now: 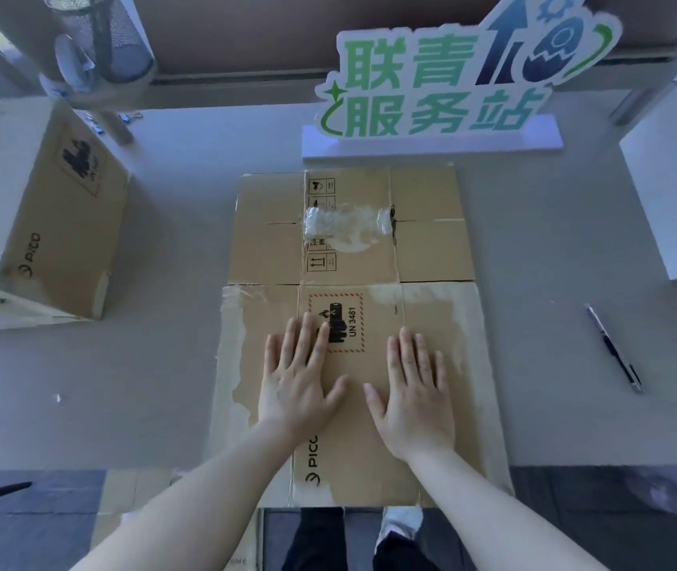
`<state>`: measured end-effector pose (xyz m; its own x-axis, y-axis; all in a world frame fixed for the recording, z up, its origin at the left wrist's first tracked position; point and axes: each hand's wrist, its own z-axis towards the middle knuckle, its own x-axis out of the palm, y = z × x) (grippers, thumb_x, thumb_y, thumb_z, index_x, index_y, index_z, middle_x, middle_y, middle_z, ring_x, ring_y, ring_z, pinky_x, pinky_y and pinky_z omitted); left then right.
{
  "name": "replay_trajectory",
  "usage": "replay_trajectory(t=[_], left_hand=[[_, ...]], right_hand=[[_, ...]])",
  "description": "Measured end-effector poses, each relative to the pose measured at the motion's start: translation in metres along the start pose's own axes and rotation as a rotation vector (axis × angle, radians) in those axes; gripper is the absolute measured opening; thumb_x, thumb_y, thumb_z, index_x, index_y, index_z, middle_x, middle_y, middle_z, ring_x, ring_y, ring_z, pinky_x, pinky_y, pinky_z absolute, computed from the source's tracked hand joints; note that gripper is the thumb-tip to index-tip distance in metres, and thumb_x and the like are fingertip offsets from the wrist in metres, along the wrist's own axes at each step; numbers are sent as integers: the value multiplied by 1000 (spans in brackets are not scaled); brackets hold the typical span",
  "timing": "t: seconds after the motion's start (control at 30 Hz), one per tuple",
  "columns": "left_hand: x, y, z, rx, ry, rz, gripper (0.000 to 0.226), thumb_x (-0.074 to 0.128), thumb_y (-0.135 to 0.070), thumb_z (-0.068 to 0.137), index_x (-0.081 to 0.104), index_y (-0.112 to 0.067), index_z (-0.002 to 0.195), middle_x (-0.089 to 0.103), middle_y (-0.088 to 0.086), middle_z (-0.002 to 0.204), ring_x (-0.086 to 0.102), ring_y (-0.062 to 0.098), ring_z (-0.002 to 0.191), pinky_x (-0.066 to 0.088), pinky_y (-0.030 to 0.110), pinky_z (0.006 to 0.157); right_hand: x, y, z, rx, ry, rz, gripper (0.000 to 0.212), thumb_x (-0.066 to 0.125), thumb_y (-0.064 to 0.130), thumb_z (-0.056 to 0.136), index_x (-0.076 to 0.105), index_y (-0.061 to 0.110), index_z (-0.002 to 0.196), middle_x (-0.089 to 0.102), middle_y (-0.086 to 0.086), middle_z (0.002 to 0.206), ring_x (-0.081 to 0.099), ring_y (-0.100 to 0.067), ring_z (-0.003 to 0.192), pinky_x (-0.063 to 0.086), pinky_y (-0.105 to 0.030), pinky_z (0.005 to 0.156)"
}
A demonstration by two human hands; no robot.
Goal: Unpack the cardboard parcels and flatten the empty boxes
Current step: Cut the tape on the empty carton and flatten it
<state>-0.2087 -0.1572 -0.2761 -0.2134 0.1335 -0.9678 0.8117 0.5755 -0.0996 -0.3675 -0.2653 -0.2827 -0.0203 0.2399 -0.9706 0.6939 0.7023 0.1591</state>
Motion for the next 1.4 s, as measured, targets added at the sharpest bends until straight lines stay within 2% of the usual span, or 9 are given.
replay_trajectory(t=[0.2,0.4,0.63,0.7,0.8,0.97,1.1,1.23,1.4], left_hand=[[-9,-2,-19,-71,72,-3,82,10,-72,89,-21,-31,152,-31,-2,159,-33,17,144,-11,45,121],[10,8,-42,-85,-29,-29,81,21,-72,90,-10,-35,155,-17,-2,163,-22,19,149,-7,46,121],[0,16,-40,-38,47,-71,78,3,-73,87,-7,-36,155,-16,-3,163,-21,17,149,-9,44,121],[-12,23,-35,-62,2,-144,74,8,-69,91,9,-34,157,0,-3,165,-4,18,152,-1,41,122],[-34,43,-15,-307,-123,-289,61,40,-45,97,24,-26,153,17,2,162,20,27,145,18,44,118],[-54,79,35,-714,-138,-762,59,55,-42,85,45,-16,137,48,11,138,42,34,127,39,46,103],[-64,95,52,-821,-73,-938,57,61,-43,80,54,-14,128,60,6,121,57,30,112,43,33,84],[-63,106,47,-802,-26,-988,25,63,-41,85,66,-17,83,64,-3,77,61,24,76,44,29,63],[-63,112,30,-756,-98,-1015,26,61,-39,91,59,-14,82,62,-2,79,56,19,69,40,29,58]], right_hand=[[-1,-20,-9,-125,70,-11,77,6,61,99,8,10,157,1,-10,165,5,-28,152,0,-46,119],[2,-41,-29,-183,49,-80,76,15,60,100,11,10,158,5,-9,165,3,-27,153,6,-49,120],[-12,-43,-23,-189,112,1,75,8,63,98,8,19,158,-1,1,164,-3,-19,153,-5,-41,121],[-26,-47,-15,-123,80,150,69,18,56,99,16,21,158,2,3,164,2,-19,153,-3,-36,122],[-45,-54,15,165,-112,278,62,48,37,100,29,14,154,25,-8,161,20,-28,149,18,-42,118],[-78,-65,74,633,-52,647,70,54,31,95,23,10,154,37,-16,154,39,-35,138,33,-48,110],[-87,-73,92,730,30,731,57,55,25,93,42,2,144,47,-21,145,48,-37,130,39,-44,104],[-89,-74,86,748,1,793,27,58,23,96,66,-1,86,63,-15,80,56,-27,69,39,-34,62],[-88,-57,67,718,-41,872,27,59,27,97,64,3,88,62,-13,82,55,-24,74,39,-32,62]])
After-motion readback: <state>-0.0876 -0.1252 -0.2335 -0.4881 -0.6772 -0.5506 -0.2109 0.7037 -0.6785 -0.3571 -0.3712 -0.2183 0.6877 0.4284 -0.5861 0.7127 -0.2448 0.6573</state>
